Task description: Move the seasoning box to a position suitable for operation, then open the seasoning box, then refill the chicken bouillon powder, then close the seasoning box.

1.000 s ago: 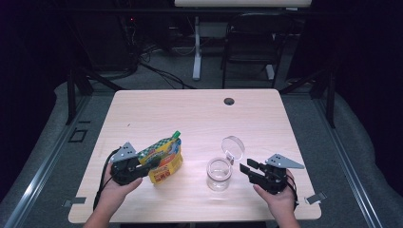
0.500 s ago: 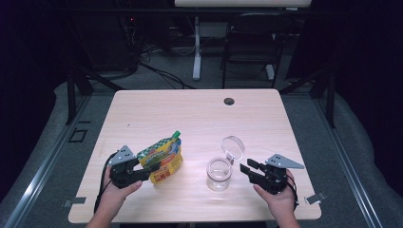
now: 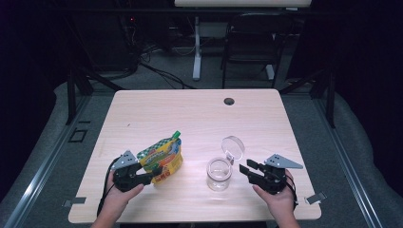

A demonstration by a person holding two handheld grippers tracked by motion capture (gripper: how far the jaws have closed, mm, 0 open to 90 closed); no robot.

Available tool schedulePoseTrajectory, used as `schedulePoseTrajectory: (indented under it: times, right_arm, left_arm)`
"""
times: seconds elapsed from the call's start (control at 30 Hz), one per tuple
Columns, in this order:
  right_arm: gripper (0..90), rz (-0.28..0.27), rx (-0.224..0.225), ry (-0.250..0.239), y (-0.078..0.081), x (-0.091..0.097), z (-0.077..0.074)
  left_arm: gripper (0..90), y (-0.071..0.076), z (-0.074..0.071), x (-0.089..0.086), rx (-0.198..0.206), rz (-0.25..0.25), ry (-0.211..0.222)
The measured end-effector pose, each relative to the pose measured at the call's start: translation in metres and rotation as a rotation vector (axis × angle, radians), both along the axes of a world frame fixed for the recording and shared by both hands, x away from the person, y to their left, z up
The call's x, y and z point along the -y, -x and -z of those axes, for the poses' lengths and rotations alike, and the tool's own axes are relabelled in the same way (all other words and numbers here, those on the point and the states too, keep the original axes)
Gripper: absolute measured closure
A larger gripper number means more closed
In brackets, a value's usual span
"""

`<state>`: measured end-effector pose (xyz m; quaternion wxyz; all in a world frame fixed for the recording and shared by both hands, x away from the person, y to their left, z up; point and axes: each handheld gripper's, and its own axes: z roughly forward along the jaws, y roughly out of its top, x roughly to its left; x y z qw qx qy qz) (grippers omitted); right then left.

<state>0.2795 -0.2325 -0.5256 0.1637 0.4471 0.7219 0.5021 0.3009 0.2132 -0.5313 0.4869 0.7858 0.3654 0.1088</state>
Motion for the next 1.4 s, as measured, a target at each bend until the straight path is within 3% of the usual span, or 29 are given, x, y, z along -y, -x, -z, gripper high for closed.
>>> schedulePoseTrajectory:
  times: [0.3, 0.63, 0.73, 0.87, 0.97, 1.17, 1.4]
  right_arm:
    - [57.2, 0.007, -0.004, -0.01, -0.003, 0.0, 0.002]
    - [56.6, 0.02, -0.002, -0.011, 0.001, 0.006, 0.001]
    - [56.0, 0.024, 0.003, -0.031, 0.002, 0.008, 0.0]
    - [55.8, 0.016, 0.003, -0.023, 0.001, 0.005, 0.0]
    - [55.5, 0.007, 0.004, -0.017, 0.0, 0.002, 0.0]
    - [55.4, 0.004, 0.003, -0.015, -0.001, 0.001, 0.001]
    - [55.1, -0.005, -0.001, -0.008, -0.002, 0.0, 0.002]
  left_arm:
    - [49.6, 0.001, 0.012, 0.002, 0.001, -0.003, -0.007]
    - [43.8, 0.002, 0.017, 0.005, 0.01, -0.028, 0.007]
    - [44.4, 0.002, 0.02, 0.004, -0.015, -0.025, 0.007]
    - [44.6, 0.002, 0.023, 0.004, -0.008, -0.016, 0.001]
    - [45.3, 0.002, 0.027, 0.002, -0.019, -0.023, 0.017]
    - [45.1, 0.001, 0.031, 0.002, -0.04, -0.02, 0.008]
    - [45.1, -0.002, 0.037, 0.003, -0.047, -0.021, 0.033]
